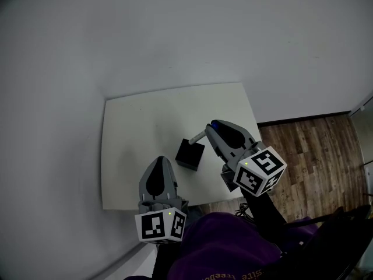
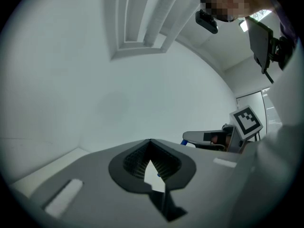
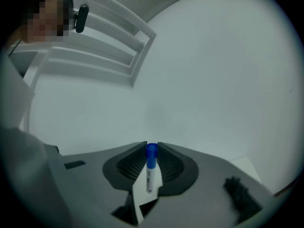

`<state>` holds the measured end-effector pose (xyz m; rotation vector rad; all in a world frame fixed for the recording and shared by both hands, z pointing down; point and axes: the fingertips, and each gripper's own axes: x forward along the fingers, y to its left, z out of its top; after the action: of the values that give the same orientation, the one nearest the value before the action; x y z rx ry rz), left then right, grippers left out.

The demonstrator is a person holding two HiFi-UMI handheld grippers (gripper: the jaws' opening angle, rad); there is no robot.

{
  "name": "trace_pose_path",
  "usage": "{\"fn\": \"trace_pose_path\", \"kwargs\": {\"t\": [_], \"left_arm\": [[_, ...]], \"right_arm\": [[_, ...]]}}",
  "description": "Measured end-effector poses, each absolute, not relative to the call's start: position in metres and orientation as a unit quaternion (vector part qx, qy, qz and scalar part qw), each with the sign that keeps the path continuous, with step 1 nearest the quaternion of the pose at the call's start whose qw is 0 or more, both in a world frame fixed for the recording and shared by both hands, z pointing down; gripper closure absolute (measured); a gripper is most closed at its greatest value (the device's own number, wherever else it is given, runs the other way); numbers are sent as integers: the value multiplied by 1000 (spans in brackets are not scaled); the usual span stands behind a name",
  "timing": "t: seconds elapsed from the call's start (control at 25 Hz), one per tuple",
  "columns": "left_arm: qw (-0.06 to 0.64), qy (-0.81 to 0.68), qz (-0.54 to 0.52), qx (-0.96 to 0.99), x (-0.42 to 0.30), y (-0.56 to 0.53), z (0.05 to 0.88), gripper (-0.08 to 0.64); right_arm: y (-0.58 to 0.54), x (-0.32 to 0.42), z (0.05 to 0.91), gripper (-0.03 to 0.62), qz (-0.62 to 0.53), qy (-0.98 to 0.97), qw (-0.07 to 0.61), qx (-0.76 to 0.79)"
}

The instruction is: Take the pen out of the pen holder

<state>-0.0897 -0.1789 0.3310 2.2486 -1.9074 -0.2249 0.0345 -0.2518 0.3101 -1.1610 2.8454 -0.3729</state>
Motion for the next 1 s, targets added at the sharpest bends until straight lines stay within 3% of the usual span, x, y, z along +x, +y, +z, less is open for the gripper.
{"fn": "trace_pose_path", "kwargs": {"t": [1.0], "left_arm": [[74,-633,-84,766,-64,-146,321,555]], "right_arm": [[-210,69,269,518,-89,911,104,-388]]}}
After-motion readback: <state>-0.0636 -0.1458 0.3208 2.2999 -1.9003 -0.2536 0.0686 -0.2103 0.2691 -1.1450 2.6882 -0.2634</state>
